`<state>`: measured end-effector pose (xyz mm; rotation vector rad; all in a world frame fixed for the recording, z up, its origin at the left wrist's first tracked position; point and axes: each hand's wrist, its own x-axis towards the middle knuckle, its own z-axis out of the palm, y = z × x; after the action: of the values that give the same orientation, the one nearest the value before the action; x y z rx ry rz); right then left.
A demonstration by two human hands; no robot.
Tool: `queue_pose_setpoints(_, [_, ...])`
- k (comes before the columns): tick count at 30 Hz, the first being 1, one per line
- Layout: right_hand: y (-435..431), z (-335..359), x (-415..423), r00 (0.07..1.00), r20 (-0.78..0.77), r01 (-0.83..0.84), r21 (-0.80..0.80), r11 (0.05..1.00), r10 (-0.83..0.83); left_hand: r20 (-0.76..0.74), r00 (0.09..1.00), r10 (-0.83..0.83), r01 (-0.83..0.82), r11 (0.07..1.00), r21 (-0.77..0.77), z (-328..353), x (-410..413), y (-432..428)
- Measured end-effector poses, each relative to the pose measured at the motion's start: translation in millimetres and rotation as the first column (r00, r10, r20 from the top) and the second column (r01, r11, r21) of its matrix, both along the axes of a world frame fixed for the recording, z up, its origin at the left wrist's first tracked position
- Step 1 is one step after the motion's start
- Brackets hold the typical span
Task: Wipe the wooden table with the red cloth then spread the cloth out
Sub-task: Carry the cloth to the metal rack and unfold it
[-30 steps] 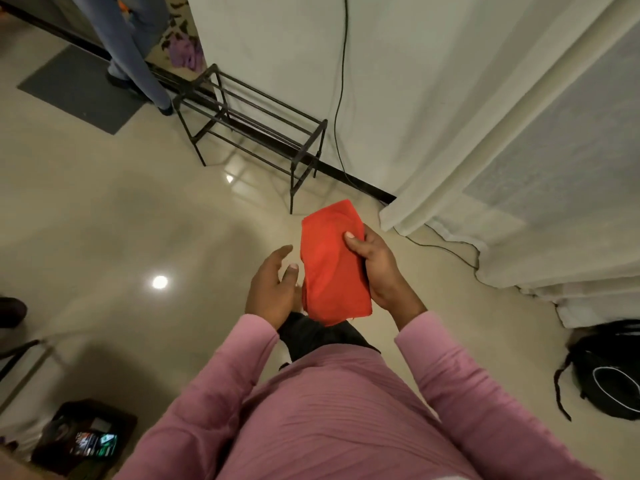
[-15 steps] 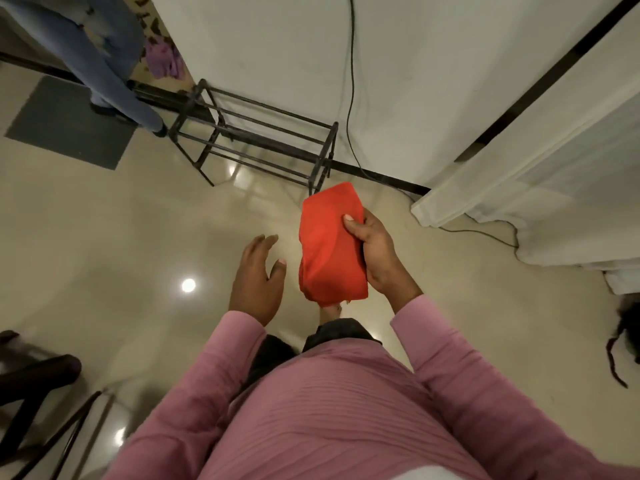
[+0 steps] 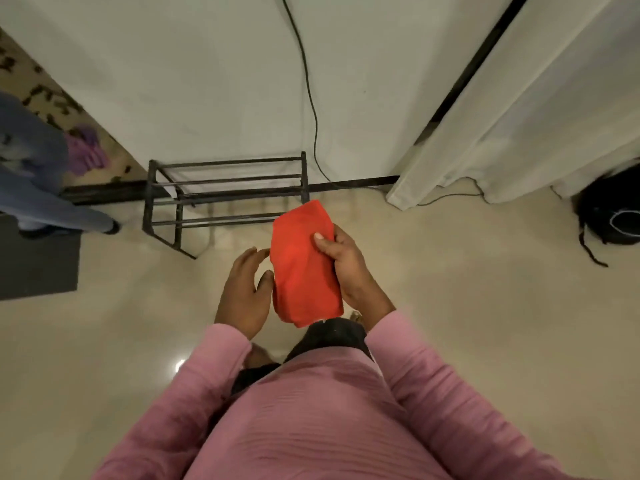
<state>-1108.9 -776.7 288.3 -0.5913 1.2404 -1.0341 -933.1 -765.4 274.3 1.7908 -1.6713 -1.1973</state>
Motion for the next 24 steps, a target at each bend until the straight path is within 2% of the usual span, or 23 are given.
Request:
queue_pose_setpoints(5, [0,5,55,0.998,-0.009,0.069,-0.004,0.998,-0.069,-0.11,0.992,-0.057,0.064,0.996,0.066,3,47,-21])
queue_pose_setpoints(9, [-11,7,73,0.997,-0.014,0.072,-0.018,0.997,-0.073,-0.306,0.951,0.03,0.041,0.974,0.225,7,61,-33])
queue_pose_setpoints(11, [-18,9,78,0.997,-0.002,0.08,-0.019,0.997,-0.08,-0.425,0.886,0.187,-0.033,0.939,0.343,14,61,-37])
queue_pose_setpoints(13, [-25,8,84,0.997,-0.009,0.077,-0.027,0.997,-0.077,-0.526,0.779,0.342,-0.081,0.886,0.456,18,63,-38])
queue_pose_setpoints(15, [-31,7,90,0.995,-0.063,0.071,-0.024,0.997,-0.073,-0.599,0.677,0.428,-0.086,0.854,0.513,21,70,-38])
queue_pose_setpoints(17, [-39,8,98,0.984,-0.168,0.049,-0.033,0.998,-0.054,-0.626,0.62,0.472,-0.083,0.834,0.546,22,75,-39])
queue_pose_setpoints(21, [-46,10,116,0.955,-0.297,0.006,-0.037,0.999,-0.017,-0.653,0.624,0.43,-0.019,0.843,0.537,22,93,-50])
queue_pose_setpoints(24, [-52,11,135,0.897,-0.443,-0.033,-0.088,0.996,-0.009,-0.654,0.68,0.331,0.036,0.876,0.48,21,119,-67])
